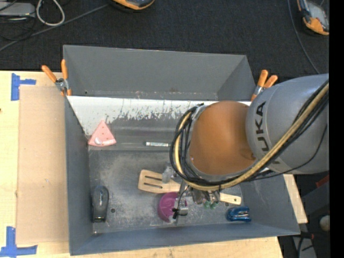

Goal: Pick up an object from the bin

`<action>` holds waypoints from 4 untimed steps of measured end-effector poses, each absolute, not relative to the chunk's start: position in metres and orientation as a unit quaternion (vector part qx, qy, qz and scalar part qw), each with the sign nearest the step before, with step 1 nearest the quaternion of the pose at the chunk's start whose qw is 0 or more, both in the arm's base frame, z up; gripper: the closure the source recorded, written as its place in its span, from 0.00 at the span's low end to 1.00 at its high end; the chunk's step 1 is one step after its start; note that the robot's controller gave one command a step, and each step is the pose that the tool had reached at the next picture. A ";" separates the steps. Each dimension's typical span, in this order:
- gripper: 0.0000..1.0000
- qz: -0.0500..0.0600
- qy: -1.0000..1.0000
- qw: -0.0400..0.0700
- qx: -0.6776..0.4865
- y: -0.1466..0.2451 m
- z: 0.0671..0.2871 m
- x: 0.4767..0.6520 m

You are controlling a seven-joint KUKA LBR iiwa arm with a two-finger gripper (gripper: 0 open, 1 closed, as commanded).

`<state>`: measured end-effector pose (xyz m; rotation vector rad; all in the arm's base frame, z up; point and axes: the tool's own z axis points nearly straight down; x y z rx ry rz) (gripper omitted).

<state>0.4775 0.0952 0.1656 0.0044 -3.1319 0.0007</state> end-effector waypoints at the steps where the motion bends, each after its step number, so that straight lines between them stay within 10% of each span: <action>1: 0.00 0.000 -1.000 0.001 0.000 0.095 0.169 0.479; 4: 0.00 0.000 -0.997 0.004 0.075 0.072 0.099 0.477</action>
Offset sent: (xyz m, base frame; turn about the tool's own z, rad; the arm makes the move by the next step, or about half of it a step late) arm 0.0011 -0.0144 -0.0610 -0.3495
